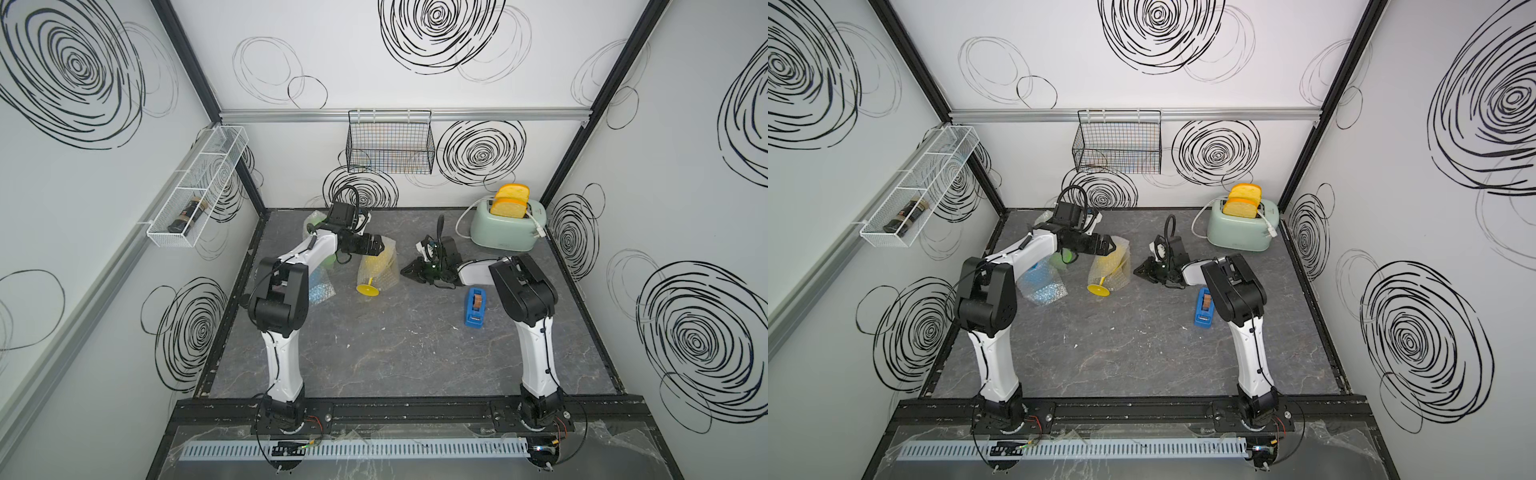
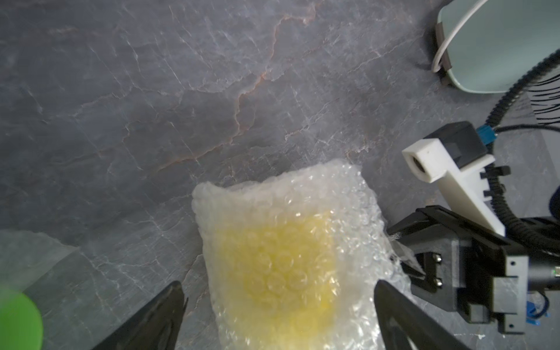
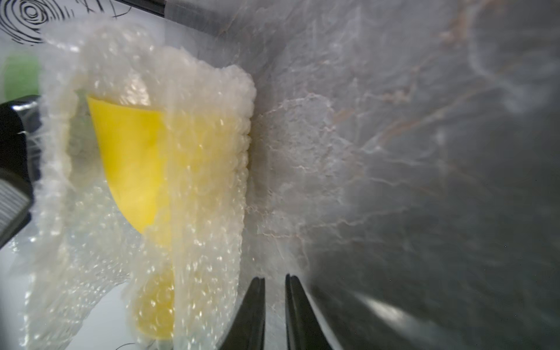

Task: Wrap wine glasses in bubble wrap
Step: Adjust the bubble wrap at the center of the board.

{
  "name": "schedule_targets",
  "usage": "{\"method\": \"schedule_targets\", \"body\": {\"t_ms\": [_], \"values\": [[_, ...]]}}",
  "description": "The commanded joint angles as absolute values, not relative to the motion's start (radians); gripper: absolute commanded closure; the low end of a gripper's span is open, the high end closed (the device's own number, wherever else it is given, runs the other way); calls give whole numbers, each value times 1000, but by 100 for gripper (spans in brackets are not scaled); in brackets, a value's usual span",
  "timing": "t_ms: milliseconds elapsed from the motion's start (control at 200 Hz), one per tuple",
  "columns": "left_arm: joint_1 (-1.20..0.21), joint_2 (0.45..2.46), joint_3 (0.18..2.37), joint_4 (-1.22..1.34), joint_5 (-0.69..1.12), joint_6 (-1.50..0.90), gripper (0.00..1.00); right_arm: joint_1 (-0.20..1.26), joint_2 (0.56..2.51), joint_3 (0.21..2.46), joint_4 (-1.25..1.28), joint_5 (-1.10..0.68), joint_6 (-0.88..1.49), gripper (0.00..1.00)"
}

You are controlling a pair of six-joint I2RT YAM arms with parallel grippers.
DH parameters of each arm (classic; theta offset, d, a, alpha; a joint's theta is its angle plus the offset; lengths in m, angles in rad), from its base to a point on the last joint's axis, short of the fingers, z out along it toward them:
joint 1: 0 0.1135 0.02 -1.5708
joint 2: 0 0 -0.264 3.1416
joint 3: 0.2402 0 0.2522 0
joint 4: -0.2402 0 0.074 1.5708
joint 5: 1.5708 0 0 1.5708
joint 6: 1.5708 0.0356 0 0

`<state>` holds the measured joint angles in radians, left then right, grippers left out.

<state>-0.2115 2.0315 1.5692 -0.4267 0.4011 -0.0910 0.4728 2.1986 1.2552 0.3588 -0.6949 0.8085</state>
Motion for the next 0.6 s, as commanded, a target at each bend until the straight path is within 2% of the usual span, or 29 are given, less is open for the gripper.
{"method": "schedule_targets", "body": {"t_ms": [0, 200, 595], "values": [[-229, 2027, 1583, -427, 441, -98, 0, 495, 2201, 1293, 506, -743, 859, 82], [-236, 2026, 1537, -408, 452, -103, 1, 512, 2205, 1295, 541, -743, 871, 82], [-238, 2073, 1563, -428, 427, -114, 10, 535, 2239, 1327, 555, -738, 888, 82]]}}
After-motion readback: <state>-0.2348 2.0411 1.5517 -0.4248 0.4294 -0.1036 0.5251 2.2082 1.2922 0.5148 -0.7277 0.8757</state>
